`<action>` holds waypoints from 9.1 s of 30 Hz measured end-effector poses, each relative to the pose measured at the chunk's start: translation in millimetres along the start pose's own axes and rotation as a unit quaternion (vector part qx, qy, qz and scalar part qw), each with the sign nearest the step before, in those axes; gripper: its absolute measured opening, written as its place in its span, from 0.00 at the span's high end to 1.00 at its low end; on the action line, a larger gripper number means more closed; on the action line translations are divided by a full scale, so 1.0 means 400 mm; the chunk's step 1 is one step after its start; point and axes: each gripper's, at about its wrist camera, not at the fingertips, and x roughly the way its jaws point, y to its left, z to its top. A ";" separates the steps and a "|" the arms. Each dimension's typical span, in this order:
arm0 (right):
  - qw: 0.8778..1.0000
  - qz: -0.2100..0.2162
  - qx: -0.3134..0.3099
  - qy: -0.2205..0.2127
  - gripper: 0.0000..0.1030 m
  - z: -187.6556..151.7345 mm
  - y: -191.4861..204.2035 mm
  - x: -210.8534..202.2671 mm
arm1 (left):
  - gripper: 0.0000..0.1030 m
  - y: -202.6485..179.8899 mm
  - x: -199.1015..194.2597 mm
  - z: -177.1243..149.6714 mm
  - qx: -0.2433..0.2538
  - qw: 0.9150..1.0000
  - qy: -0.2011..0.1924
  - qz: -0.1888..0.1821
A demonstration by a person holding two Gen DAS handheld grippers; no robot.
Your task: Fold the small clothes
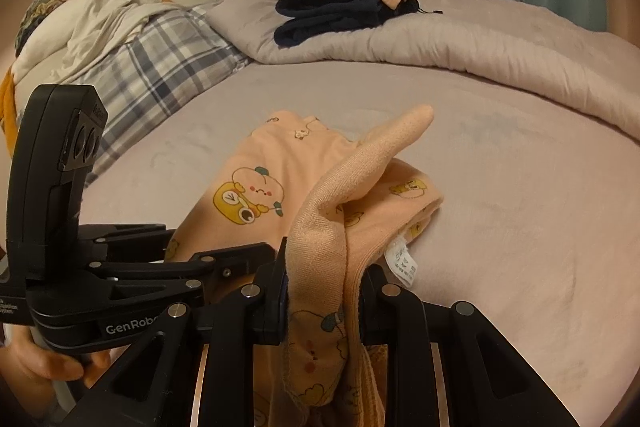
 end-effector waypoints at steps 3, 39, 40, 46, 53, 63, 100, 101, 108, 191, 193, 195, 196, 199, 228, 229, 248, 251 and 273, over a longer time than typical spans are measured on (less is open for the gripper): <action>1.000 -0.001 0.001 0.002 0.75 -0.001 -0.003 0.004 | 0.75 -0.002 0.006 0.000 0.000 1.000 0.003 0.001; 0.991 0.037 0.115 0.053 0.75 -0.037 -0.108 0.037 | 0.60 0.020 0.028 -0.007 -0.008 1.000 0.014 0.018; 0.990 0.040 0.123 0.055 0.75 -0.040 -0.113 0.038 | 0.57 0.023 0.028 -0.008 -0.009 1.000 0.014 0.021; 0.983 0.058 0.161 0.063 0.71 -0.051 -0.139 0.043 | 0.41 0.033 0.024 -0.013 -0.016 0.999 0.014 0.036; 0.977 0.067 0.190 0.066 0.69 -0.061 -0.161 0.040 | 0.34 0.047 0.016 -0.020 -0.022 0.999 0.013 0.043; 0.974 0.066 0.205 0.065 0.69 -0.065 -0.182 0.015 | 0.33 0.060 -0.008 -0.034 -0.033 0.998 0.015 0.049; 0.992 -0.007 0.107 0.071 0.59 -0.101 -0.115 -0.050 | 0.33 0.025 -0.075 -0.143 -0.028 0.996 0.029 0.075; 0.993 -0.006 0.100 0.068 0.59 -0.102 -0.109 -0.058 | 0.33 0.024 -0.076 -0.149 -0.026 0.996 0.030 0.076; 0.992 -0.024 0.092 0.087 0.59 -0.124 -0.112 -0.032 | 0.33 0.020 -0.063 -0.164 -0.030 0.996 0.036 0.079; 0.995 -0.022 0.061 0.079 0.48 -0.122 -0.072 -0.063 | 0.16 -0.006 -0.084 -0.164 -0.032 0.995 0.021 0.095; 0.995 -0.020 0.057 0.075 0.48 -0.119 -0.068 -0.071 | 0.09 -0.013 -0.090 -0.159 -0.030 0.994 0.021 0.101; 0.996 -0.018 0.055 0.070 0.48 -0.116 -0.066 -0.081 | 0.02 -0.021 -0.099 -0.158 -0.028 0.995 0.021 0.094; 0.996 -0.018 0.055 0.069 0.48 -0.115 -0.066 -0.085 | 0.01 -0.023 -0.101 -0.159 -0.028 0.995 0.021 0.092; 0.996 -0.015 0.055 0.062 0.48 -0.110 -0.064 -0.097 | 0.01 -0.031 -0.109 -0.157 -0.032 0.996 0.023 0.083; 1.000 -0.010 0.020 0.000 0.47 -0.085 0.001 -0.256 | 0.01 -0.147 -0.280 -0.137 -0.011 0.996 -0.031 0.082; 1.000 -0.010 0.018 -0.003 0.46 -0.085 0.004 -0.263 | 0.01 -0.151 -0.290 -0.138 -0.010 0.996 -0.034 0.082; 0.999 -0.001 0.013 -0.029 0.25 -0.092 0.046 -0.336 | 0.01 -0.185 -0.380 -0.176 -0.014 0.995 -0.049 0.089; 1.000 -0.003 0.015 -0.028 0.24 -0.092 0.046 -0.338 | 0.01 -0.187 -0.383 -0.177 -0.013 0.995 -0.049 0.089; 1.000 0.003 0.018 -0.021 0.14 -0.093 0.045 -0.339 | 0.01 -0.192 -0.373 -0.171 -0.012 0.995 -0.043 0.088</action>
